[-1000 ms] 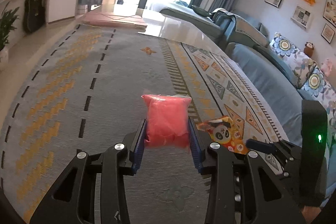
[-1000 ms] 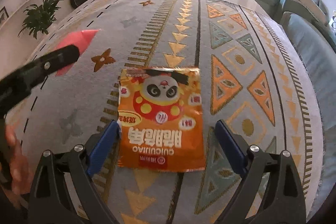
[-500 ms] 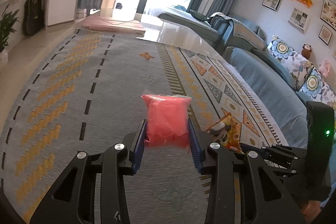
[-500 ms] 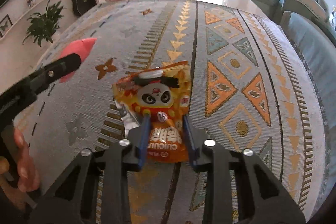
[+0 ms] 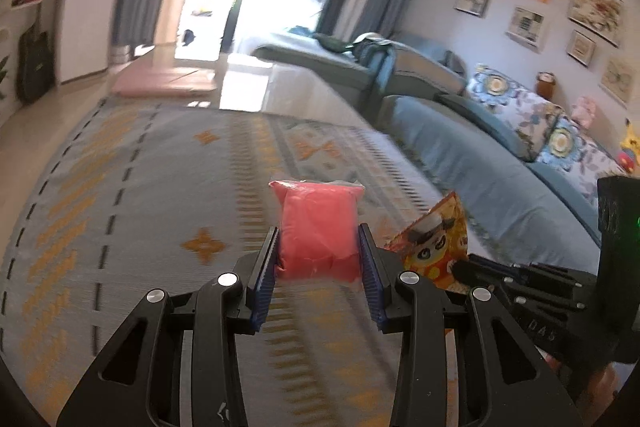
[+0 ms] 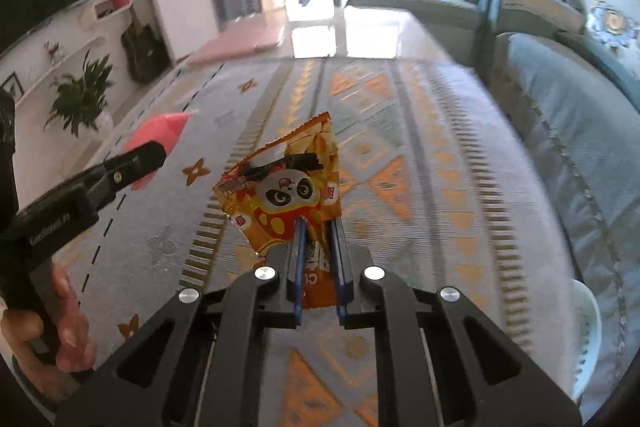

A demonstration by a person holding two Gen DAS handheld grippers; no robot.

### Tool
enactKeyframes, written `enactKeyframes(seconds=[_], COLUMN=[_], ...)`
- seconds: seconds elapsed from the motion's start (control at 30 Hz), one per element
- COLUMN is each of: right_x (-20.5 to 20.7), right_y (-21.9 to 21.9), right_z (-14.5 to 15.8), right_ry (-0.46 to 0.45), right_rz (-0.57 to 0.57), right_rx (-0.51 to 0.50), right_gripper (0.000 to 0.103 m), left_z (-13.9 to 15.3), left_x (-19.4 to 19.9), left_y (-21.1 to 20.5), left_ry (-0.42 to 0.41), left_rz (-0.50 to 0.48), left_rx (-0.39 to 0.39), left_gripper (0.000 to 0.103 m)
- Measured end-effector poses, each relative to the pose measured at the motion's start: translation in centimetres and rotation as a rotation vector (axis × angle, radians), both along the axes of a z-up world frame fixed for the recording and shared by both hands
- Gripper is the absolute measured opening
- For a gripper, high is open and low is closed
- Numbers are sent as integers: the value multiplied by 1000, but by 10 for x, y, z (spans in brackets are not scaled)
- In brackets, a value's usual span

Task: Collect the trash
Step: 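Drop the orange snack bag and pink bag into the basket with both tools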

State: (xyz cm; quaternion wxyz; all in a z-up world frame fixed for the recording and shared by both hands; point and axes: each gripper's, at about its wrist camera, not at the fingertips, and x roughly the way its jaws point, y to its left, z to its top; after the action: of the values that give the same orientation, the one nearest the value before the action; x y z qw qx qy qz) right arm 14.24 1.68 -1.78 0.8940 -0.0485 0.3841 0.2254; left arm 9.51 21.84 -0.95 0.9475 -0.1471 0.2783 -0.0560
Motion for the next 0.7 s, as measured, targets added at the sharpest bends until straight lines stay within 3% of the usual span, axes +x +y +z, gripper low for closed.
enactKeyframes(seconds=[0.23, 0.4, 0.57, 0.7], right_x=[-29, -47, -62, -61], right_y=[-82, -158, -242, -296], right_z=[43, 59, 52, 27], right_ry=[-75, -103, -82, -27], right_rz=[-116, -237, -367, -466], right_rx=[33, 44, 42, 28], right_gripper=[10, 10, 10, 10], left_z=[29, 31, 12, -12], left_x=[-2, 3, 14, 32], left_y=[-87, -164, -250, -295], left_ry=[-55, -52, -13, 58], left_rz=[-152, -276, -393, -449], left_rx=[23, 19, 56, 21], left_gripper=[36, 36, 36, 36])
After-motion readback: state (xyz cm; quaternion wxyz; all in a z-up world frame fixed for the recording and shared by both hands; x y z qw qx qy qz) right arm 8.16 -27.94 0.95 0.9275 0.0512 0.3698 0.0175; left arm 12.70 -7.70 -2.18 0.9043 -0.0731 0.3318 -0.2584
